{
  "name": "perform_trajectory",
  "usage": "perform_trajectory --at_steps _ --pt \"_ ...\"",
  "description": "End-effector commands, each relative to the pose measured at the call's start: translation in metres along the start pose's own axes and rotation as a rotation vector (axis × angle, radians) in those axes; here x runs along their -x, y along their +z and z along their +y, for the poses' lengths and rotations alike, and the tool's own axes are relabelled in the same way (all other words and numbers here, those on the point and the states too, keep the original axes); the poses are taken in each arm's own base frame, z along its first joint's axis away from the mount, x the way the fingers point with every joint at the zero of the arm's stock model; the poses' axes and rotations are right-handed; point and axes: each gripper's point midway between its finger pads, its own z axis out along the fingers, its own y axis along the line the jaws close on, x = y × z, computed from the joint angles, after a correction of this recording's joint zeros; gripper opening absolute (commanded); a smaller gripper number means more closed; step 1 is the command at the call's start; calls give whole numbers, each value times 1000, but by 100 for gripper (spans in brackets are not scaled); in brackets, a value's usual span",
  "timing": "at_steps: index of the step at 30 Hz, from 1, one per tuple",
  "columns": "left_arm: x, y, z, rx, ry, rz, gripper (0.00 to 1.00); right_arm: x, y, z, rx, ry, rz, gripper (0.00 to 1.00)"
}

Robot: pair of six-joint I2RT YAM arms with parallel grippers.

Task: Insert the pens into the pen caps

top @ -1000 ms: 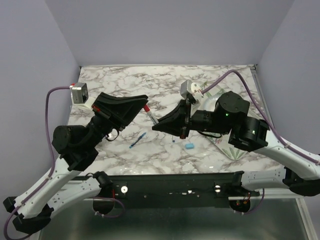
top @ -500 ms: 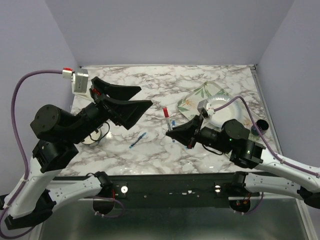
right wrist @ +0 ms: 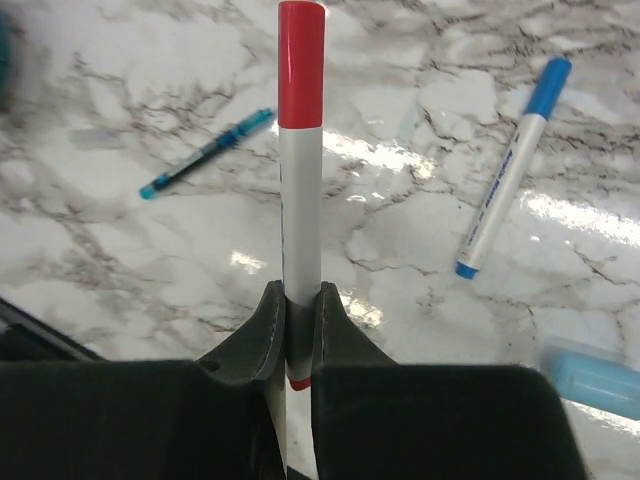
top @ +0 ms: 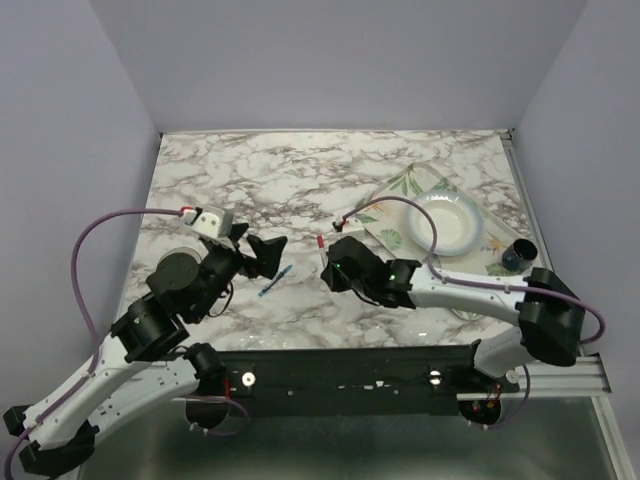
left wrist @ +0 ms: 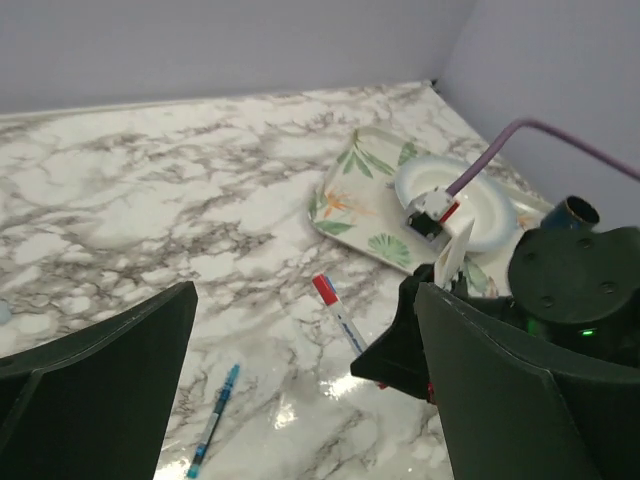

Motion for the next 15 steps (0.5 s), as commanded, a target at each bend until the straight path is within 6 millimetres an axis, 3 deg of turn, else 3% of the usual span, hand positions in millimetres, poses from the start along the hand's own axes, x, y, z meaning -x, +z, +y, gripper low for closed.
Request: perform_trajectory --at_steps 1,5,11,15 --pt "60 -34 41 178 -26 -265 99 0 32 -12 -116 119 45 9" --pt "70 -52 55 220 -74 -342 99 -9 54 -28 -215 119 86 10" --pt "67 -48 52 209 -54 -327 99 -36 78 -54 -325 165 163 13" --pt "66 -48 53 215 -48 -315 99 -52 85 -62 -367 179 200 13"
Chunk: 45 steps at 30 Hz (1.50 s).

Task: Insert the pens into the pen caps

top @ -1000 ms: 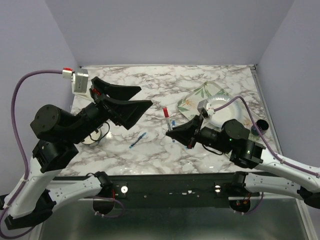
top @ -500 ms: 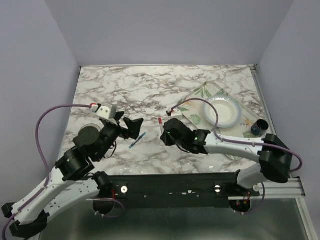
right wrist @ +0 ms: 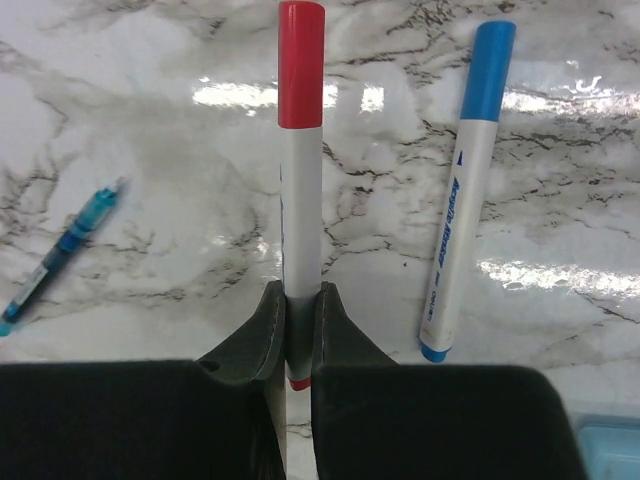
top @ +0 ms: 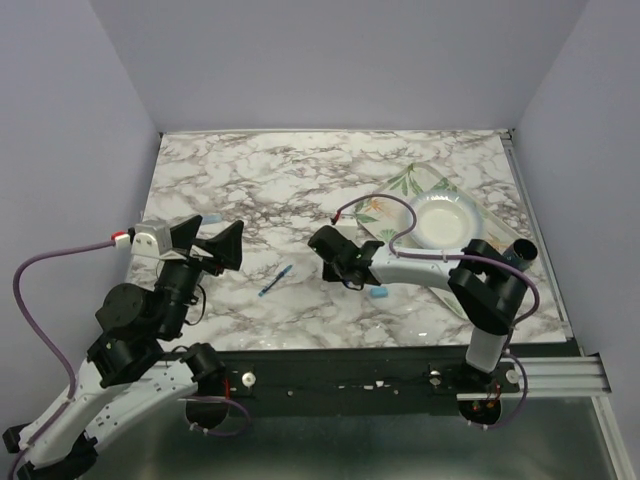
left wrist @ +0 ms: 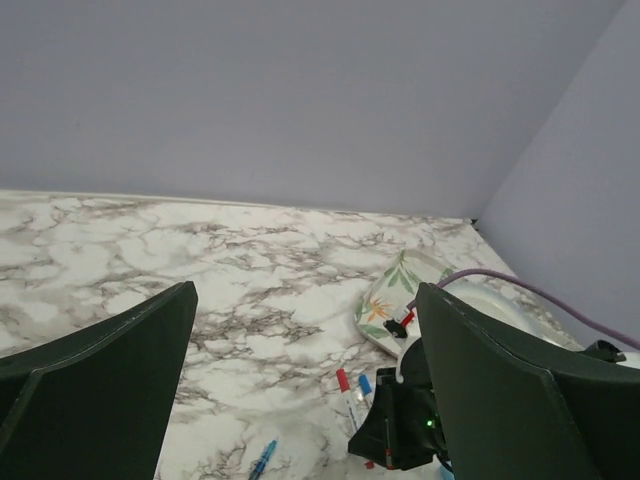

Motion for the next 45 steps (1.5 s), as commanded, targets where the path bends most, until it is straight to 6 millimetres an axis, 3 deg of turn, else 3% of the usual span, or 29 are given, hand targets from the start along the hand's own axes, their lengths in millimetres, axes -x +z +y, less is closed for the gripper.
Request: perform_trajectory --at_steps 1,7,12,16,17,19,20,22,23,24,25,26,27,29,31,32,34,35,38,42,45 --pt "1 1 7 42 16 -2 99 -18 15 -21 -115 37 40 15" --pt "-3 2 7 45 27 3 99 -24 19 -26 -127 33 47 32" --pt "-15 9 4 45 63 50 99 -15 12 -30 -139 21 20 36" --pt "-34 15 0 31 153 129 96 2 -9 -20 -71 13 -12 39" --pt "-51 18 4 57 203 197 94 14 -25 -12 -24 24 -37 39" --pt "-56 21 9 106 239 253 89 22 -42 -11 14 4 -59 39" --pt "-79 23 14 141 300 350 87 38 -66 -4 74 21 -103 39" --pt "-89 25 19 184 347 418 85 43 -85 -8 127 -2 -137 40" --pt "-112 25 22 199 414 517 84 44 -94 -9 158 -3 -148 40" --pt "-123 25 21 189 426 569 83 58 -118 -5 225 18 -207 40" --pt "-130 26 19 191 434 610 78 52 -122 -12 233 12 -206 41" --pt "-153 25 23 198 478 710 78 54 -129 -15 248 22 -221 42" --pt "-164 26 27 208 482 760 77 63 -149 -15 298 47 -264 43" --pt "-199 23 22 145 488 913 77 55 -157 -23 333 57 -275 45" --pt "-216 22 28 150 505 1004 77 62 -178 -25 404 73 -337 51" --pt "-235 18 35 163 546 1092 75 55 -177 -29 419 65 -334 52" --pt "-254 15 40 131 596 1187 72 63 -197 -29 485 85 -394 53" --pt "-278 6 39 85 602 1295 70 62 -201 -30 502 88 -401 53" --pt "-310 -3 34 31 592 1438 63 65 -217 -35 553 93 -454 53" --pt "-347 -13 35 -18 592 1566 60 67 -224 -48 528 109 -482 52" --pt "-366 -19 46 21 628 1643 52 71 -230 -55 510 114 -504 51"
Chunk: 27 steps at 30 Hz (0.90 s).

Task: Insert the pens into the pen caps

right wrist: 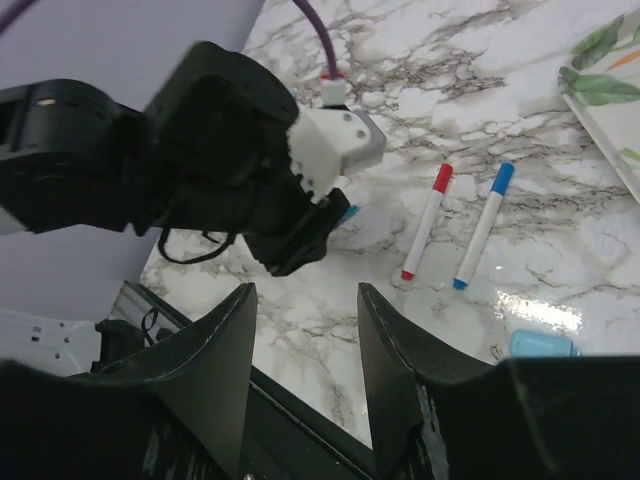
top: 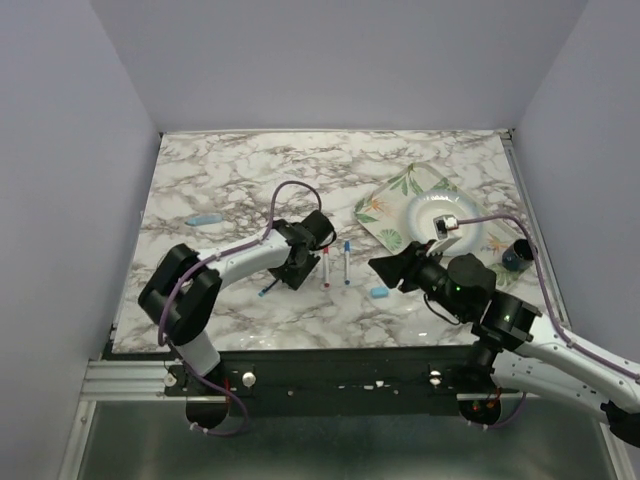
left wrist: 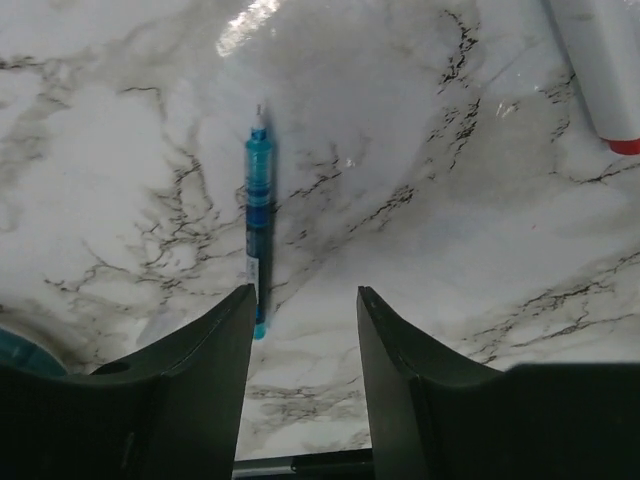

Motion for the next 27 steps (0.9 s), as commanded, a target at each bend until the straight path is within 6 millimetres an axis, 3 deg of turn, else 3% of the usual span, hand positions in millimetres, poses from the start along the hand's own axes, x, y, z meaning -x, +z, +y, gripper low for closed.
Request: perform_trajectory --at_steps 1,13,17,20,27 --pt "-9 23 -12 -47 41 115 52 11 -8 -6 -20 -20 -46 51" --pt "9 25 4 -24 4 63 53 13 -13 -11 -28 -17 -70 51" --pt "7 29 13 -39 -33 81 54 11 -12 -11 -25 -19 -61 51" --pt "9 29 8 -70 -39 68 54 10 -12 -10 -20 -17 -61 51" --pt "-9 45 3 -92 -50 156 51 8 -12 -14 -29 -22 -59 51"
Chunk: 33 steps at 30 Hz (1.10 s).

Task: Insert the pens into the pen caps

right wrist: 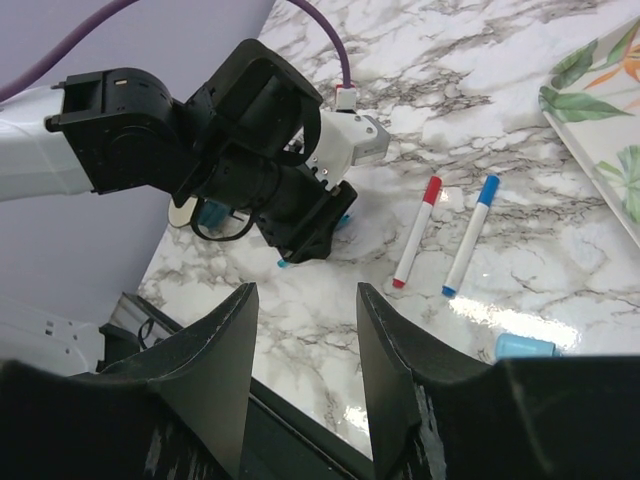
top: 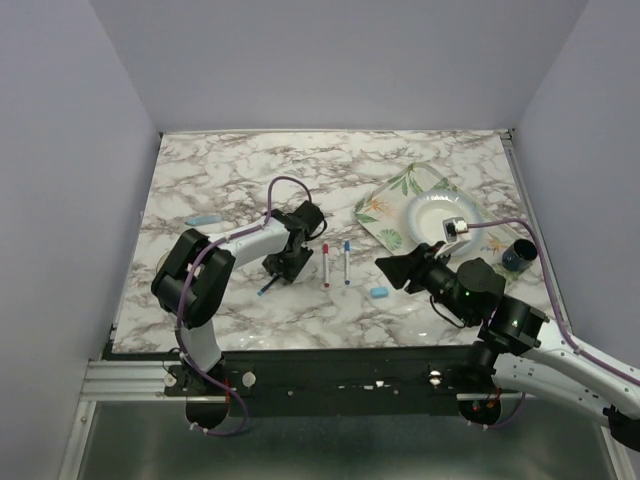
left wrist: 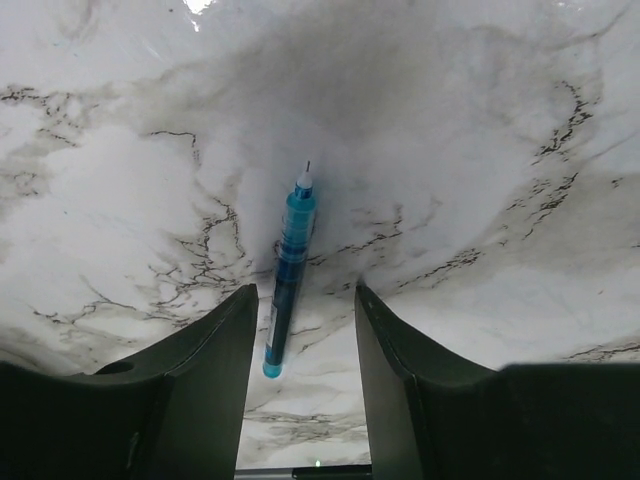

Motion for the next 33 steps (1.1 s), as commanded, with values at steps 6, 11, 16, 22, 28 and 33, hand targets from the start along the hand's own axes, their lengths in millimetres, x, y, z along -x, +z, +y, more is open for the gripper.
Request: perform_trajectory --at_steps 6,11,16,22,28,33 --pt "-5 14 -22 -106 -22 48 19 -12 2 -5 -2 3 24 51" --pt "20 -15 -45 -255 -79 -91 0 -32 9 -3 50 20 62 52" --pt "63 -92 -73 -483 -187 -326 0 -55 17 16 165 69 130 55" --pt "91 -190 -91 -720 -264 -597 0 -66 27 27 232 58 151 57" --pt "91 -250 -114 -959 -274 -764 0 -53 32 52 317 26 134 56" --pt "84 -269 -119 -1022 -268 -808 0 -48 35 65 351 15 147 56"
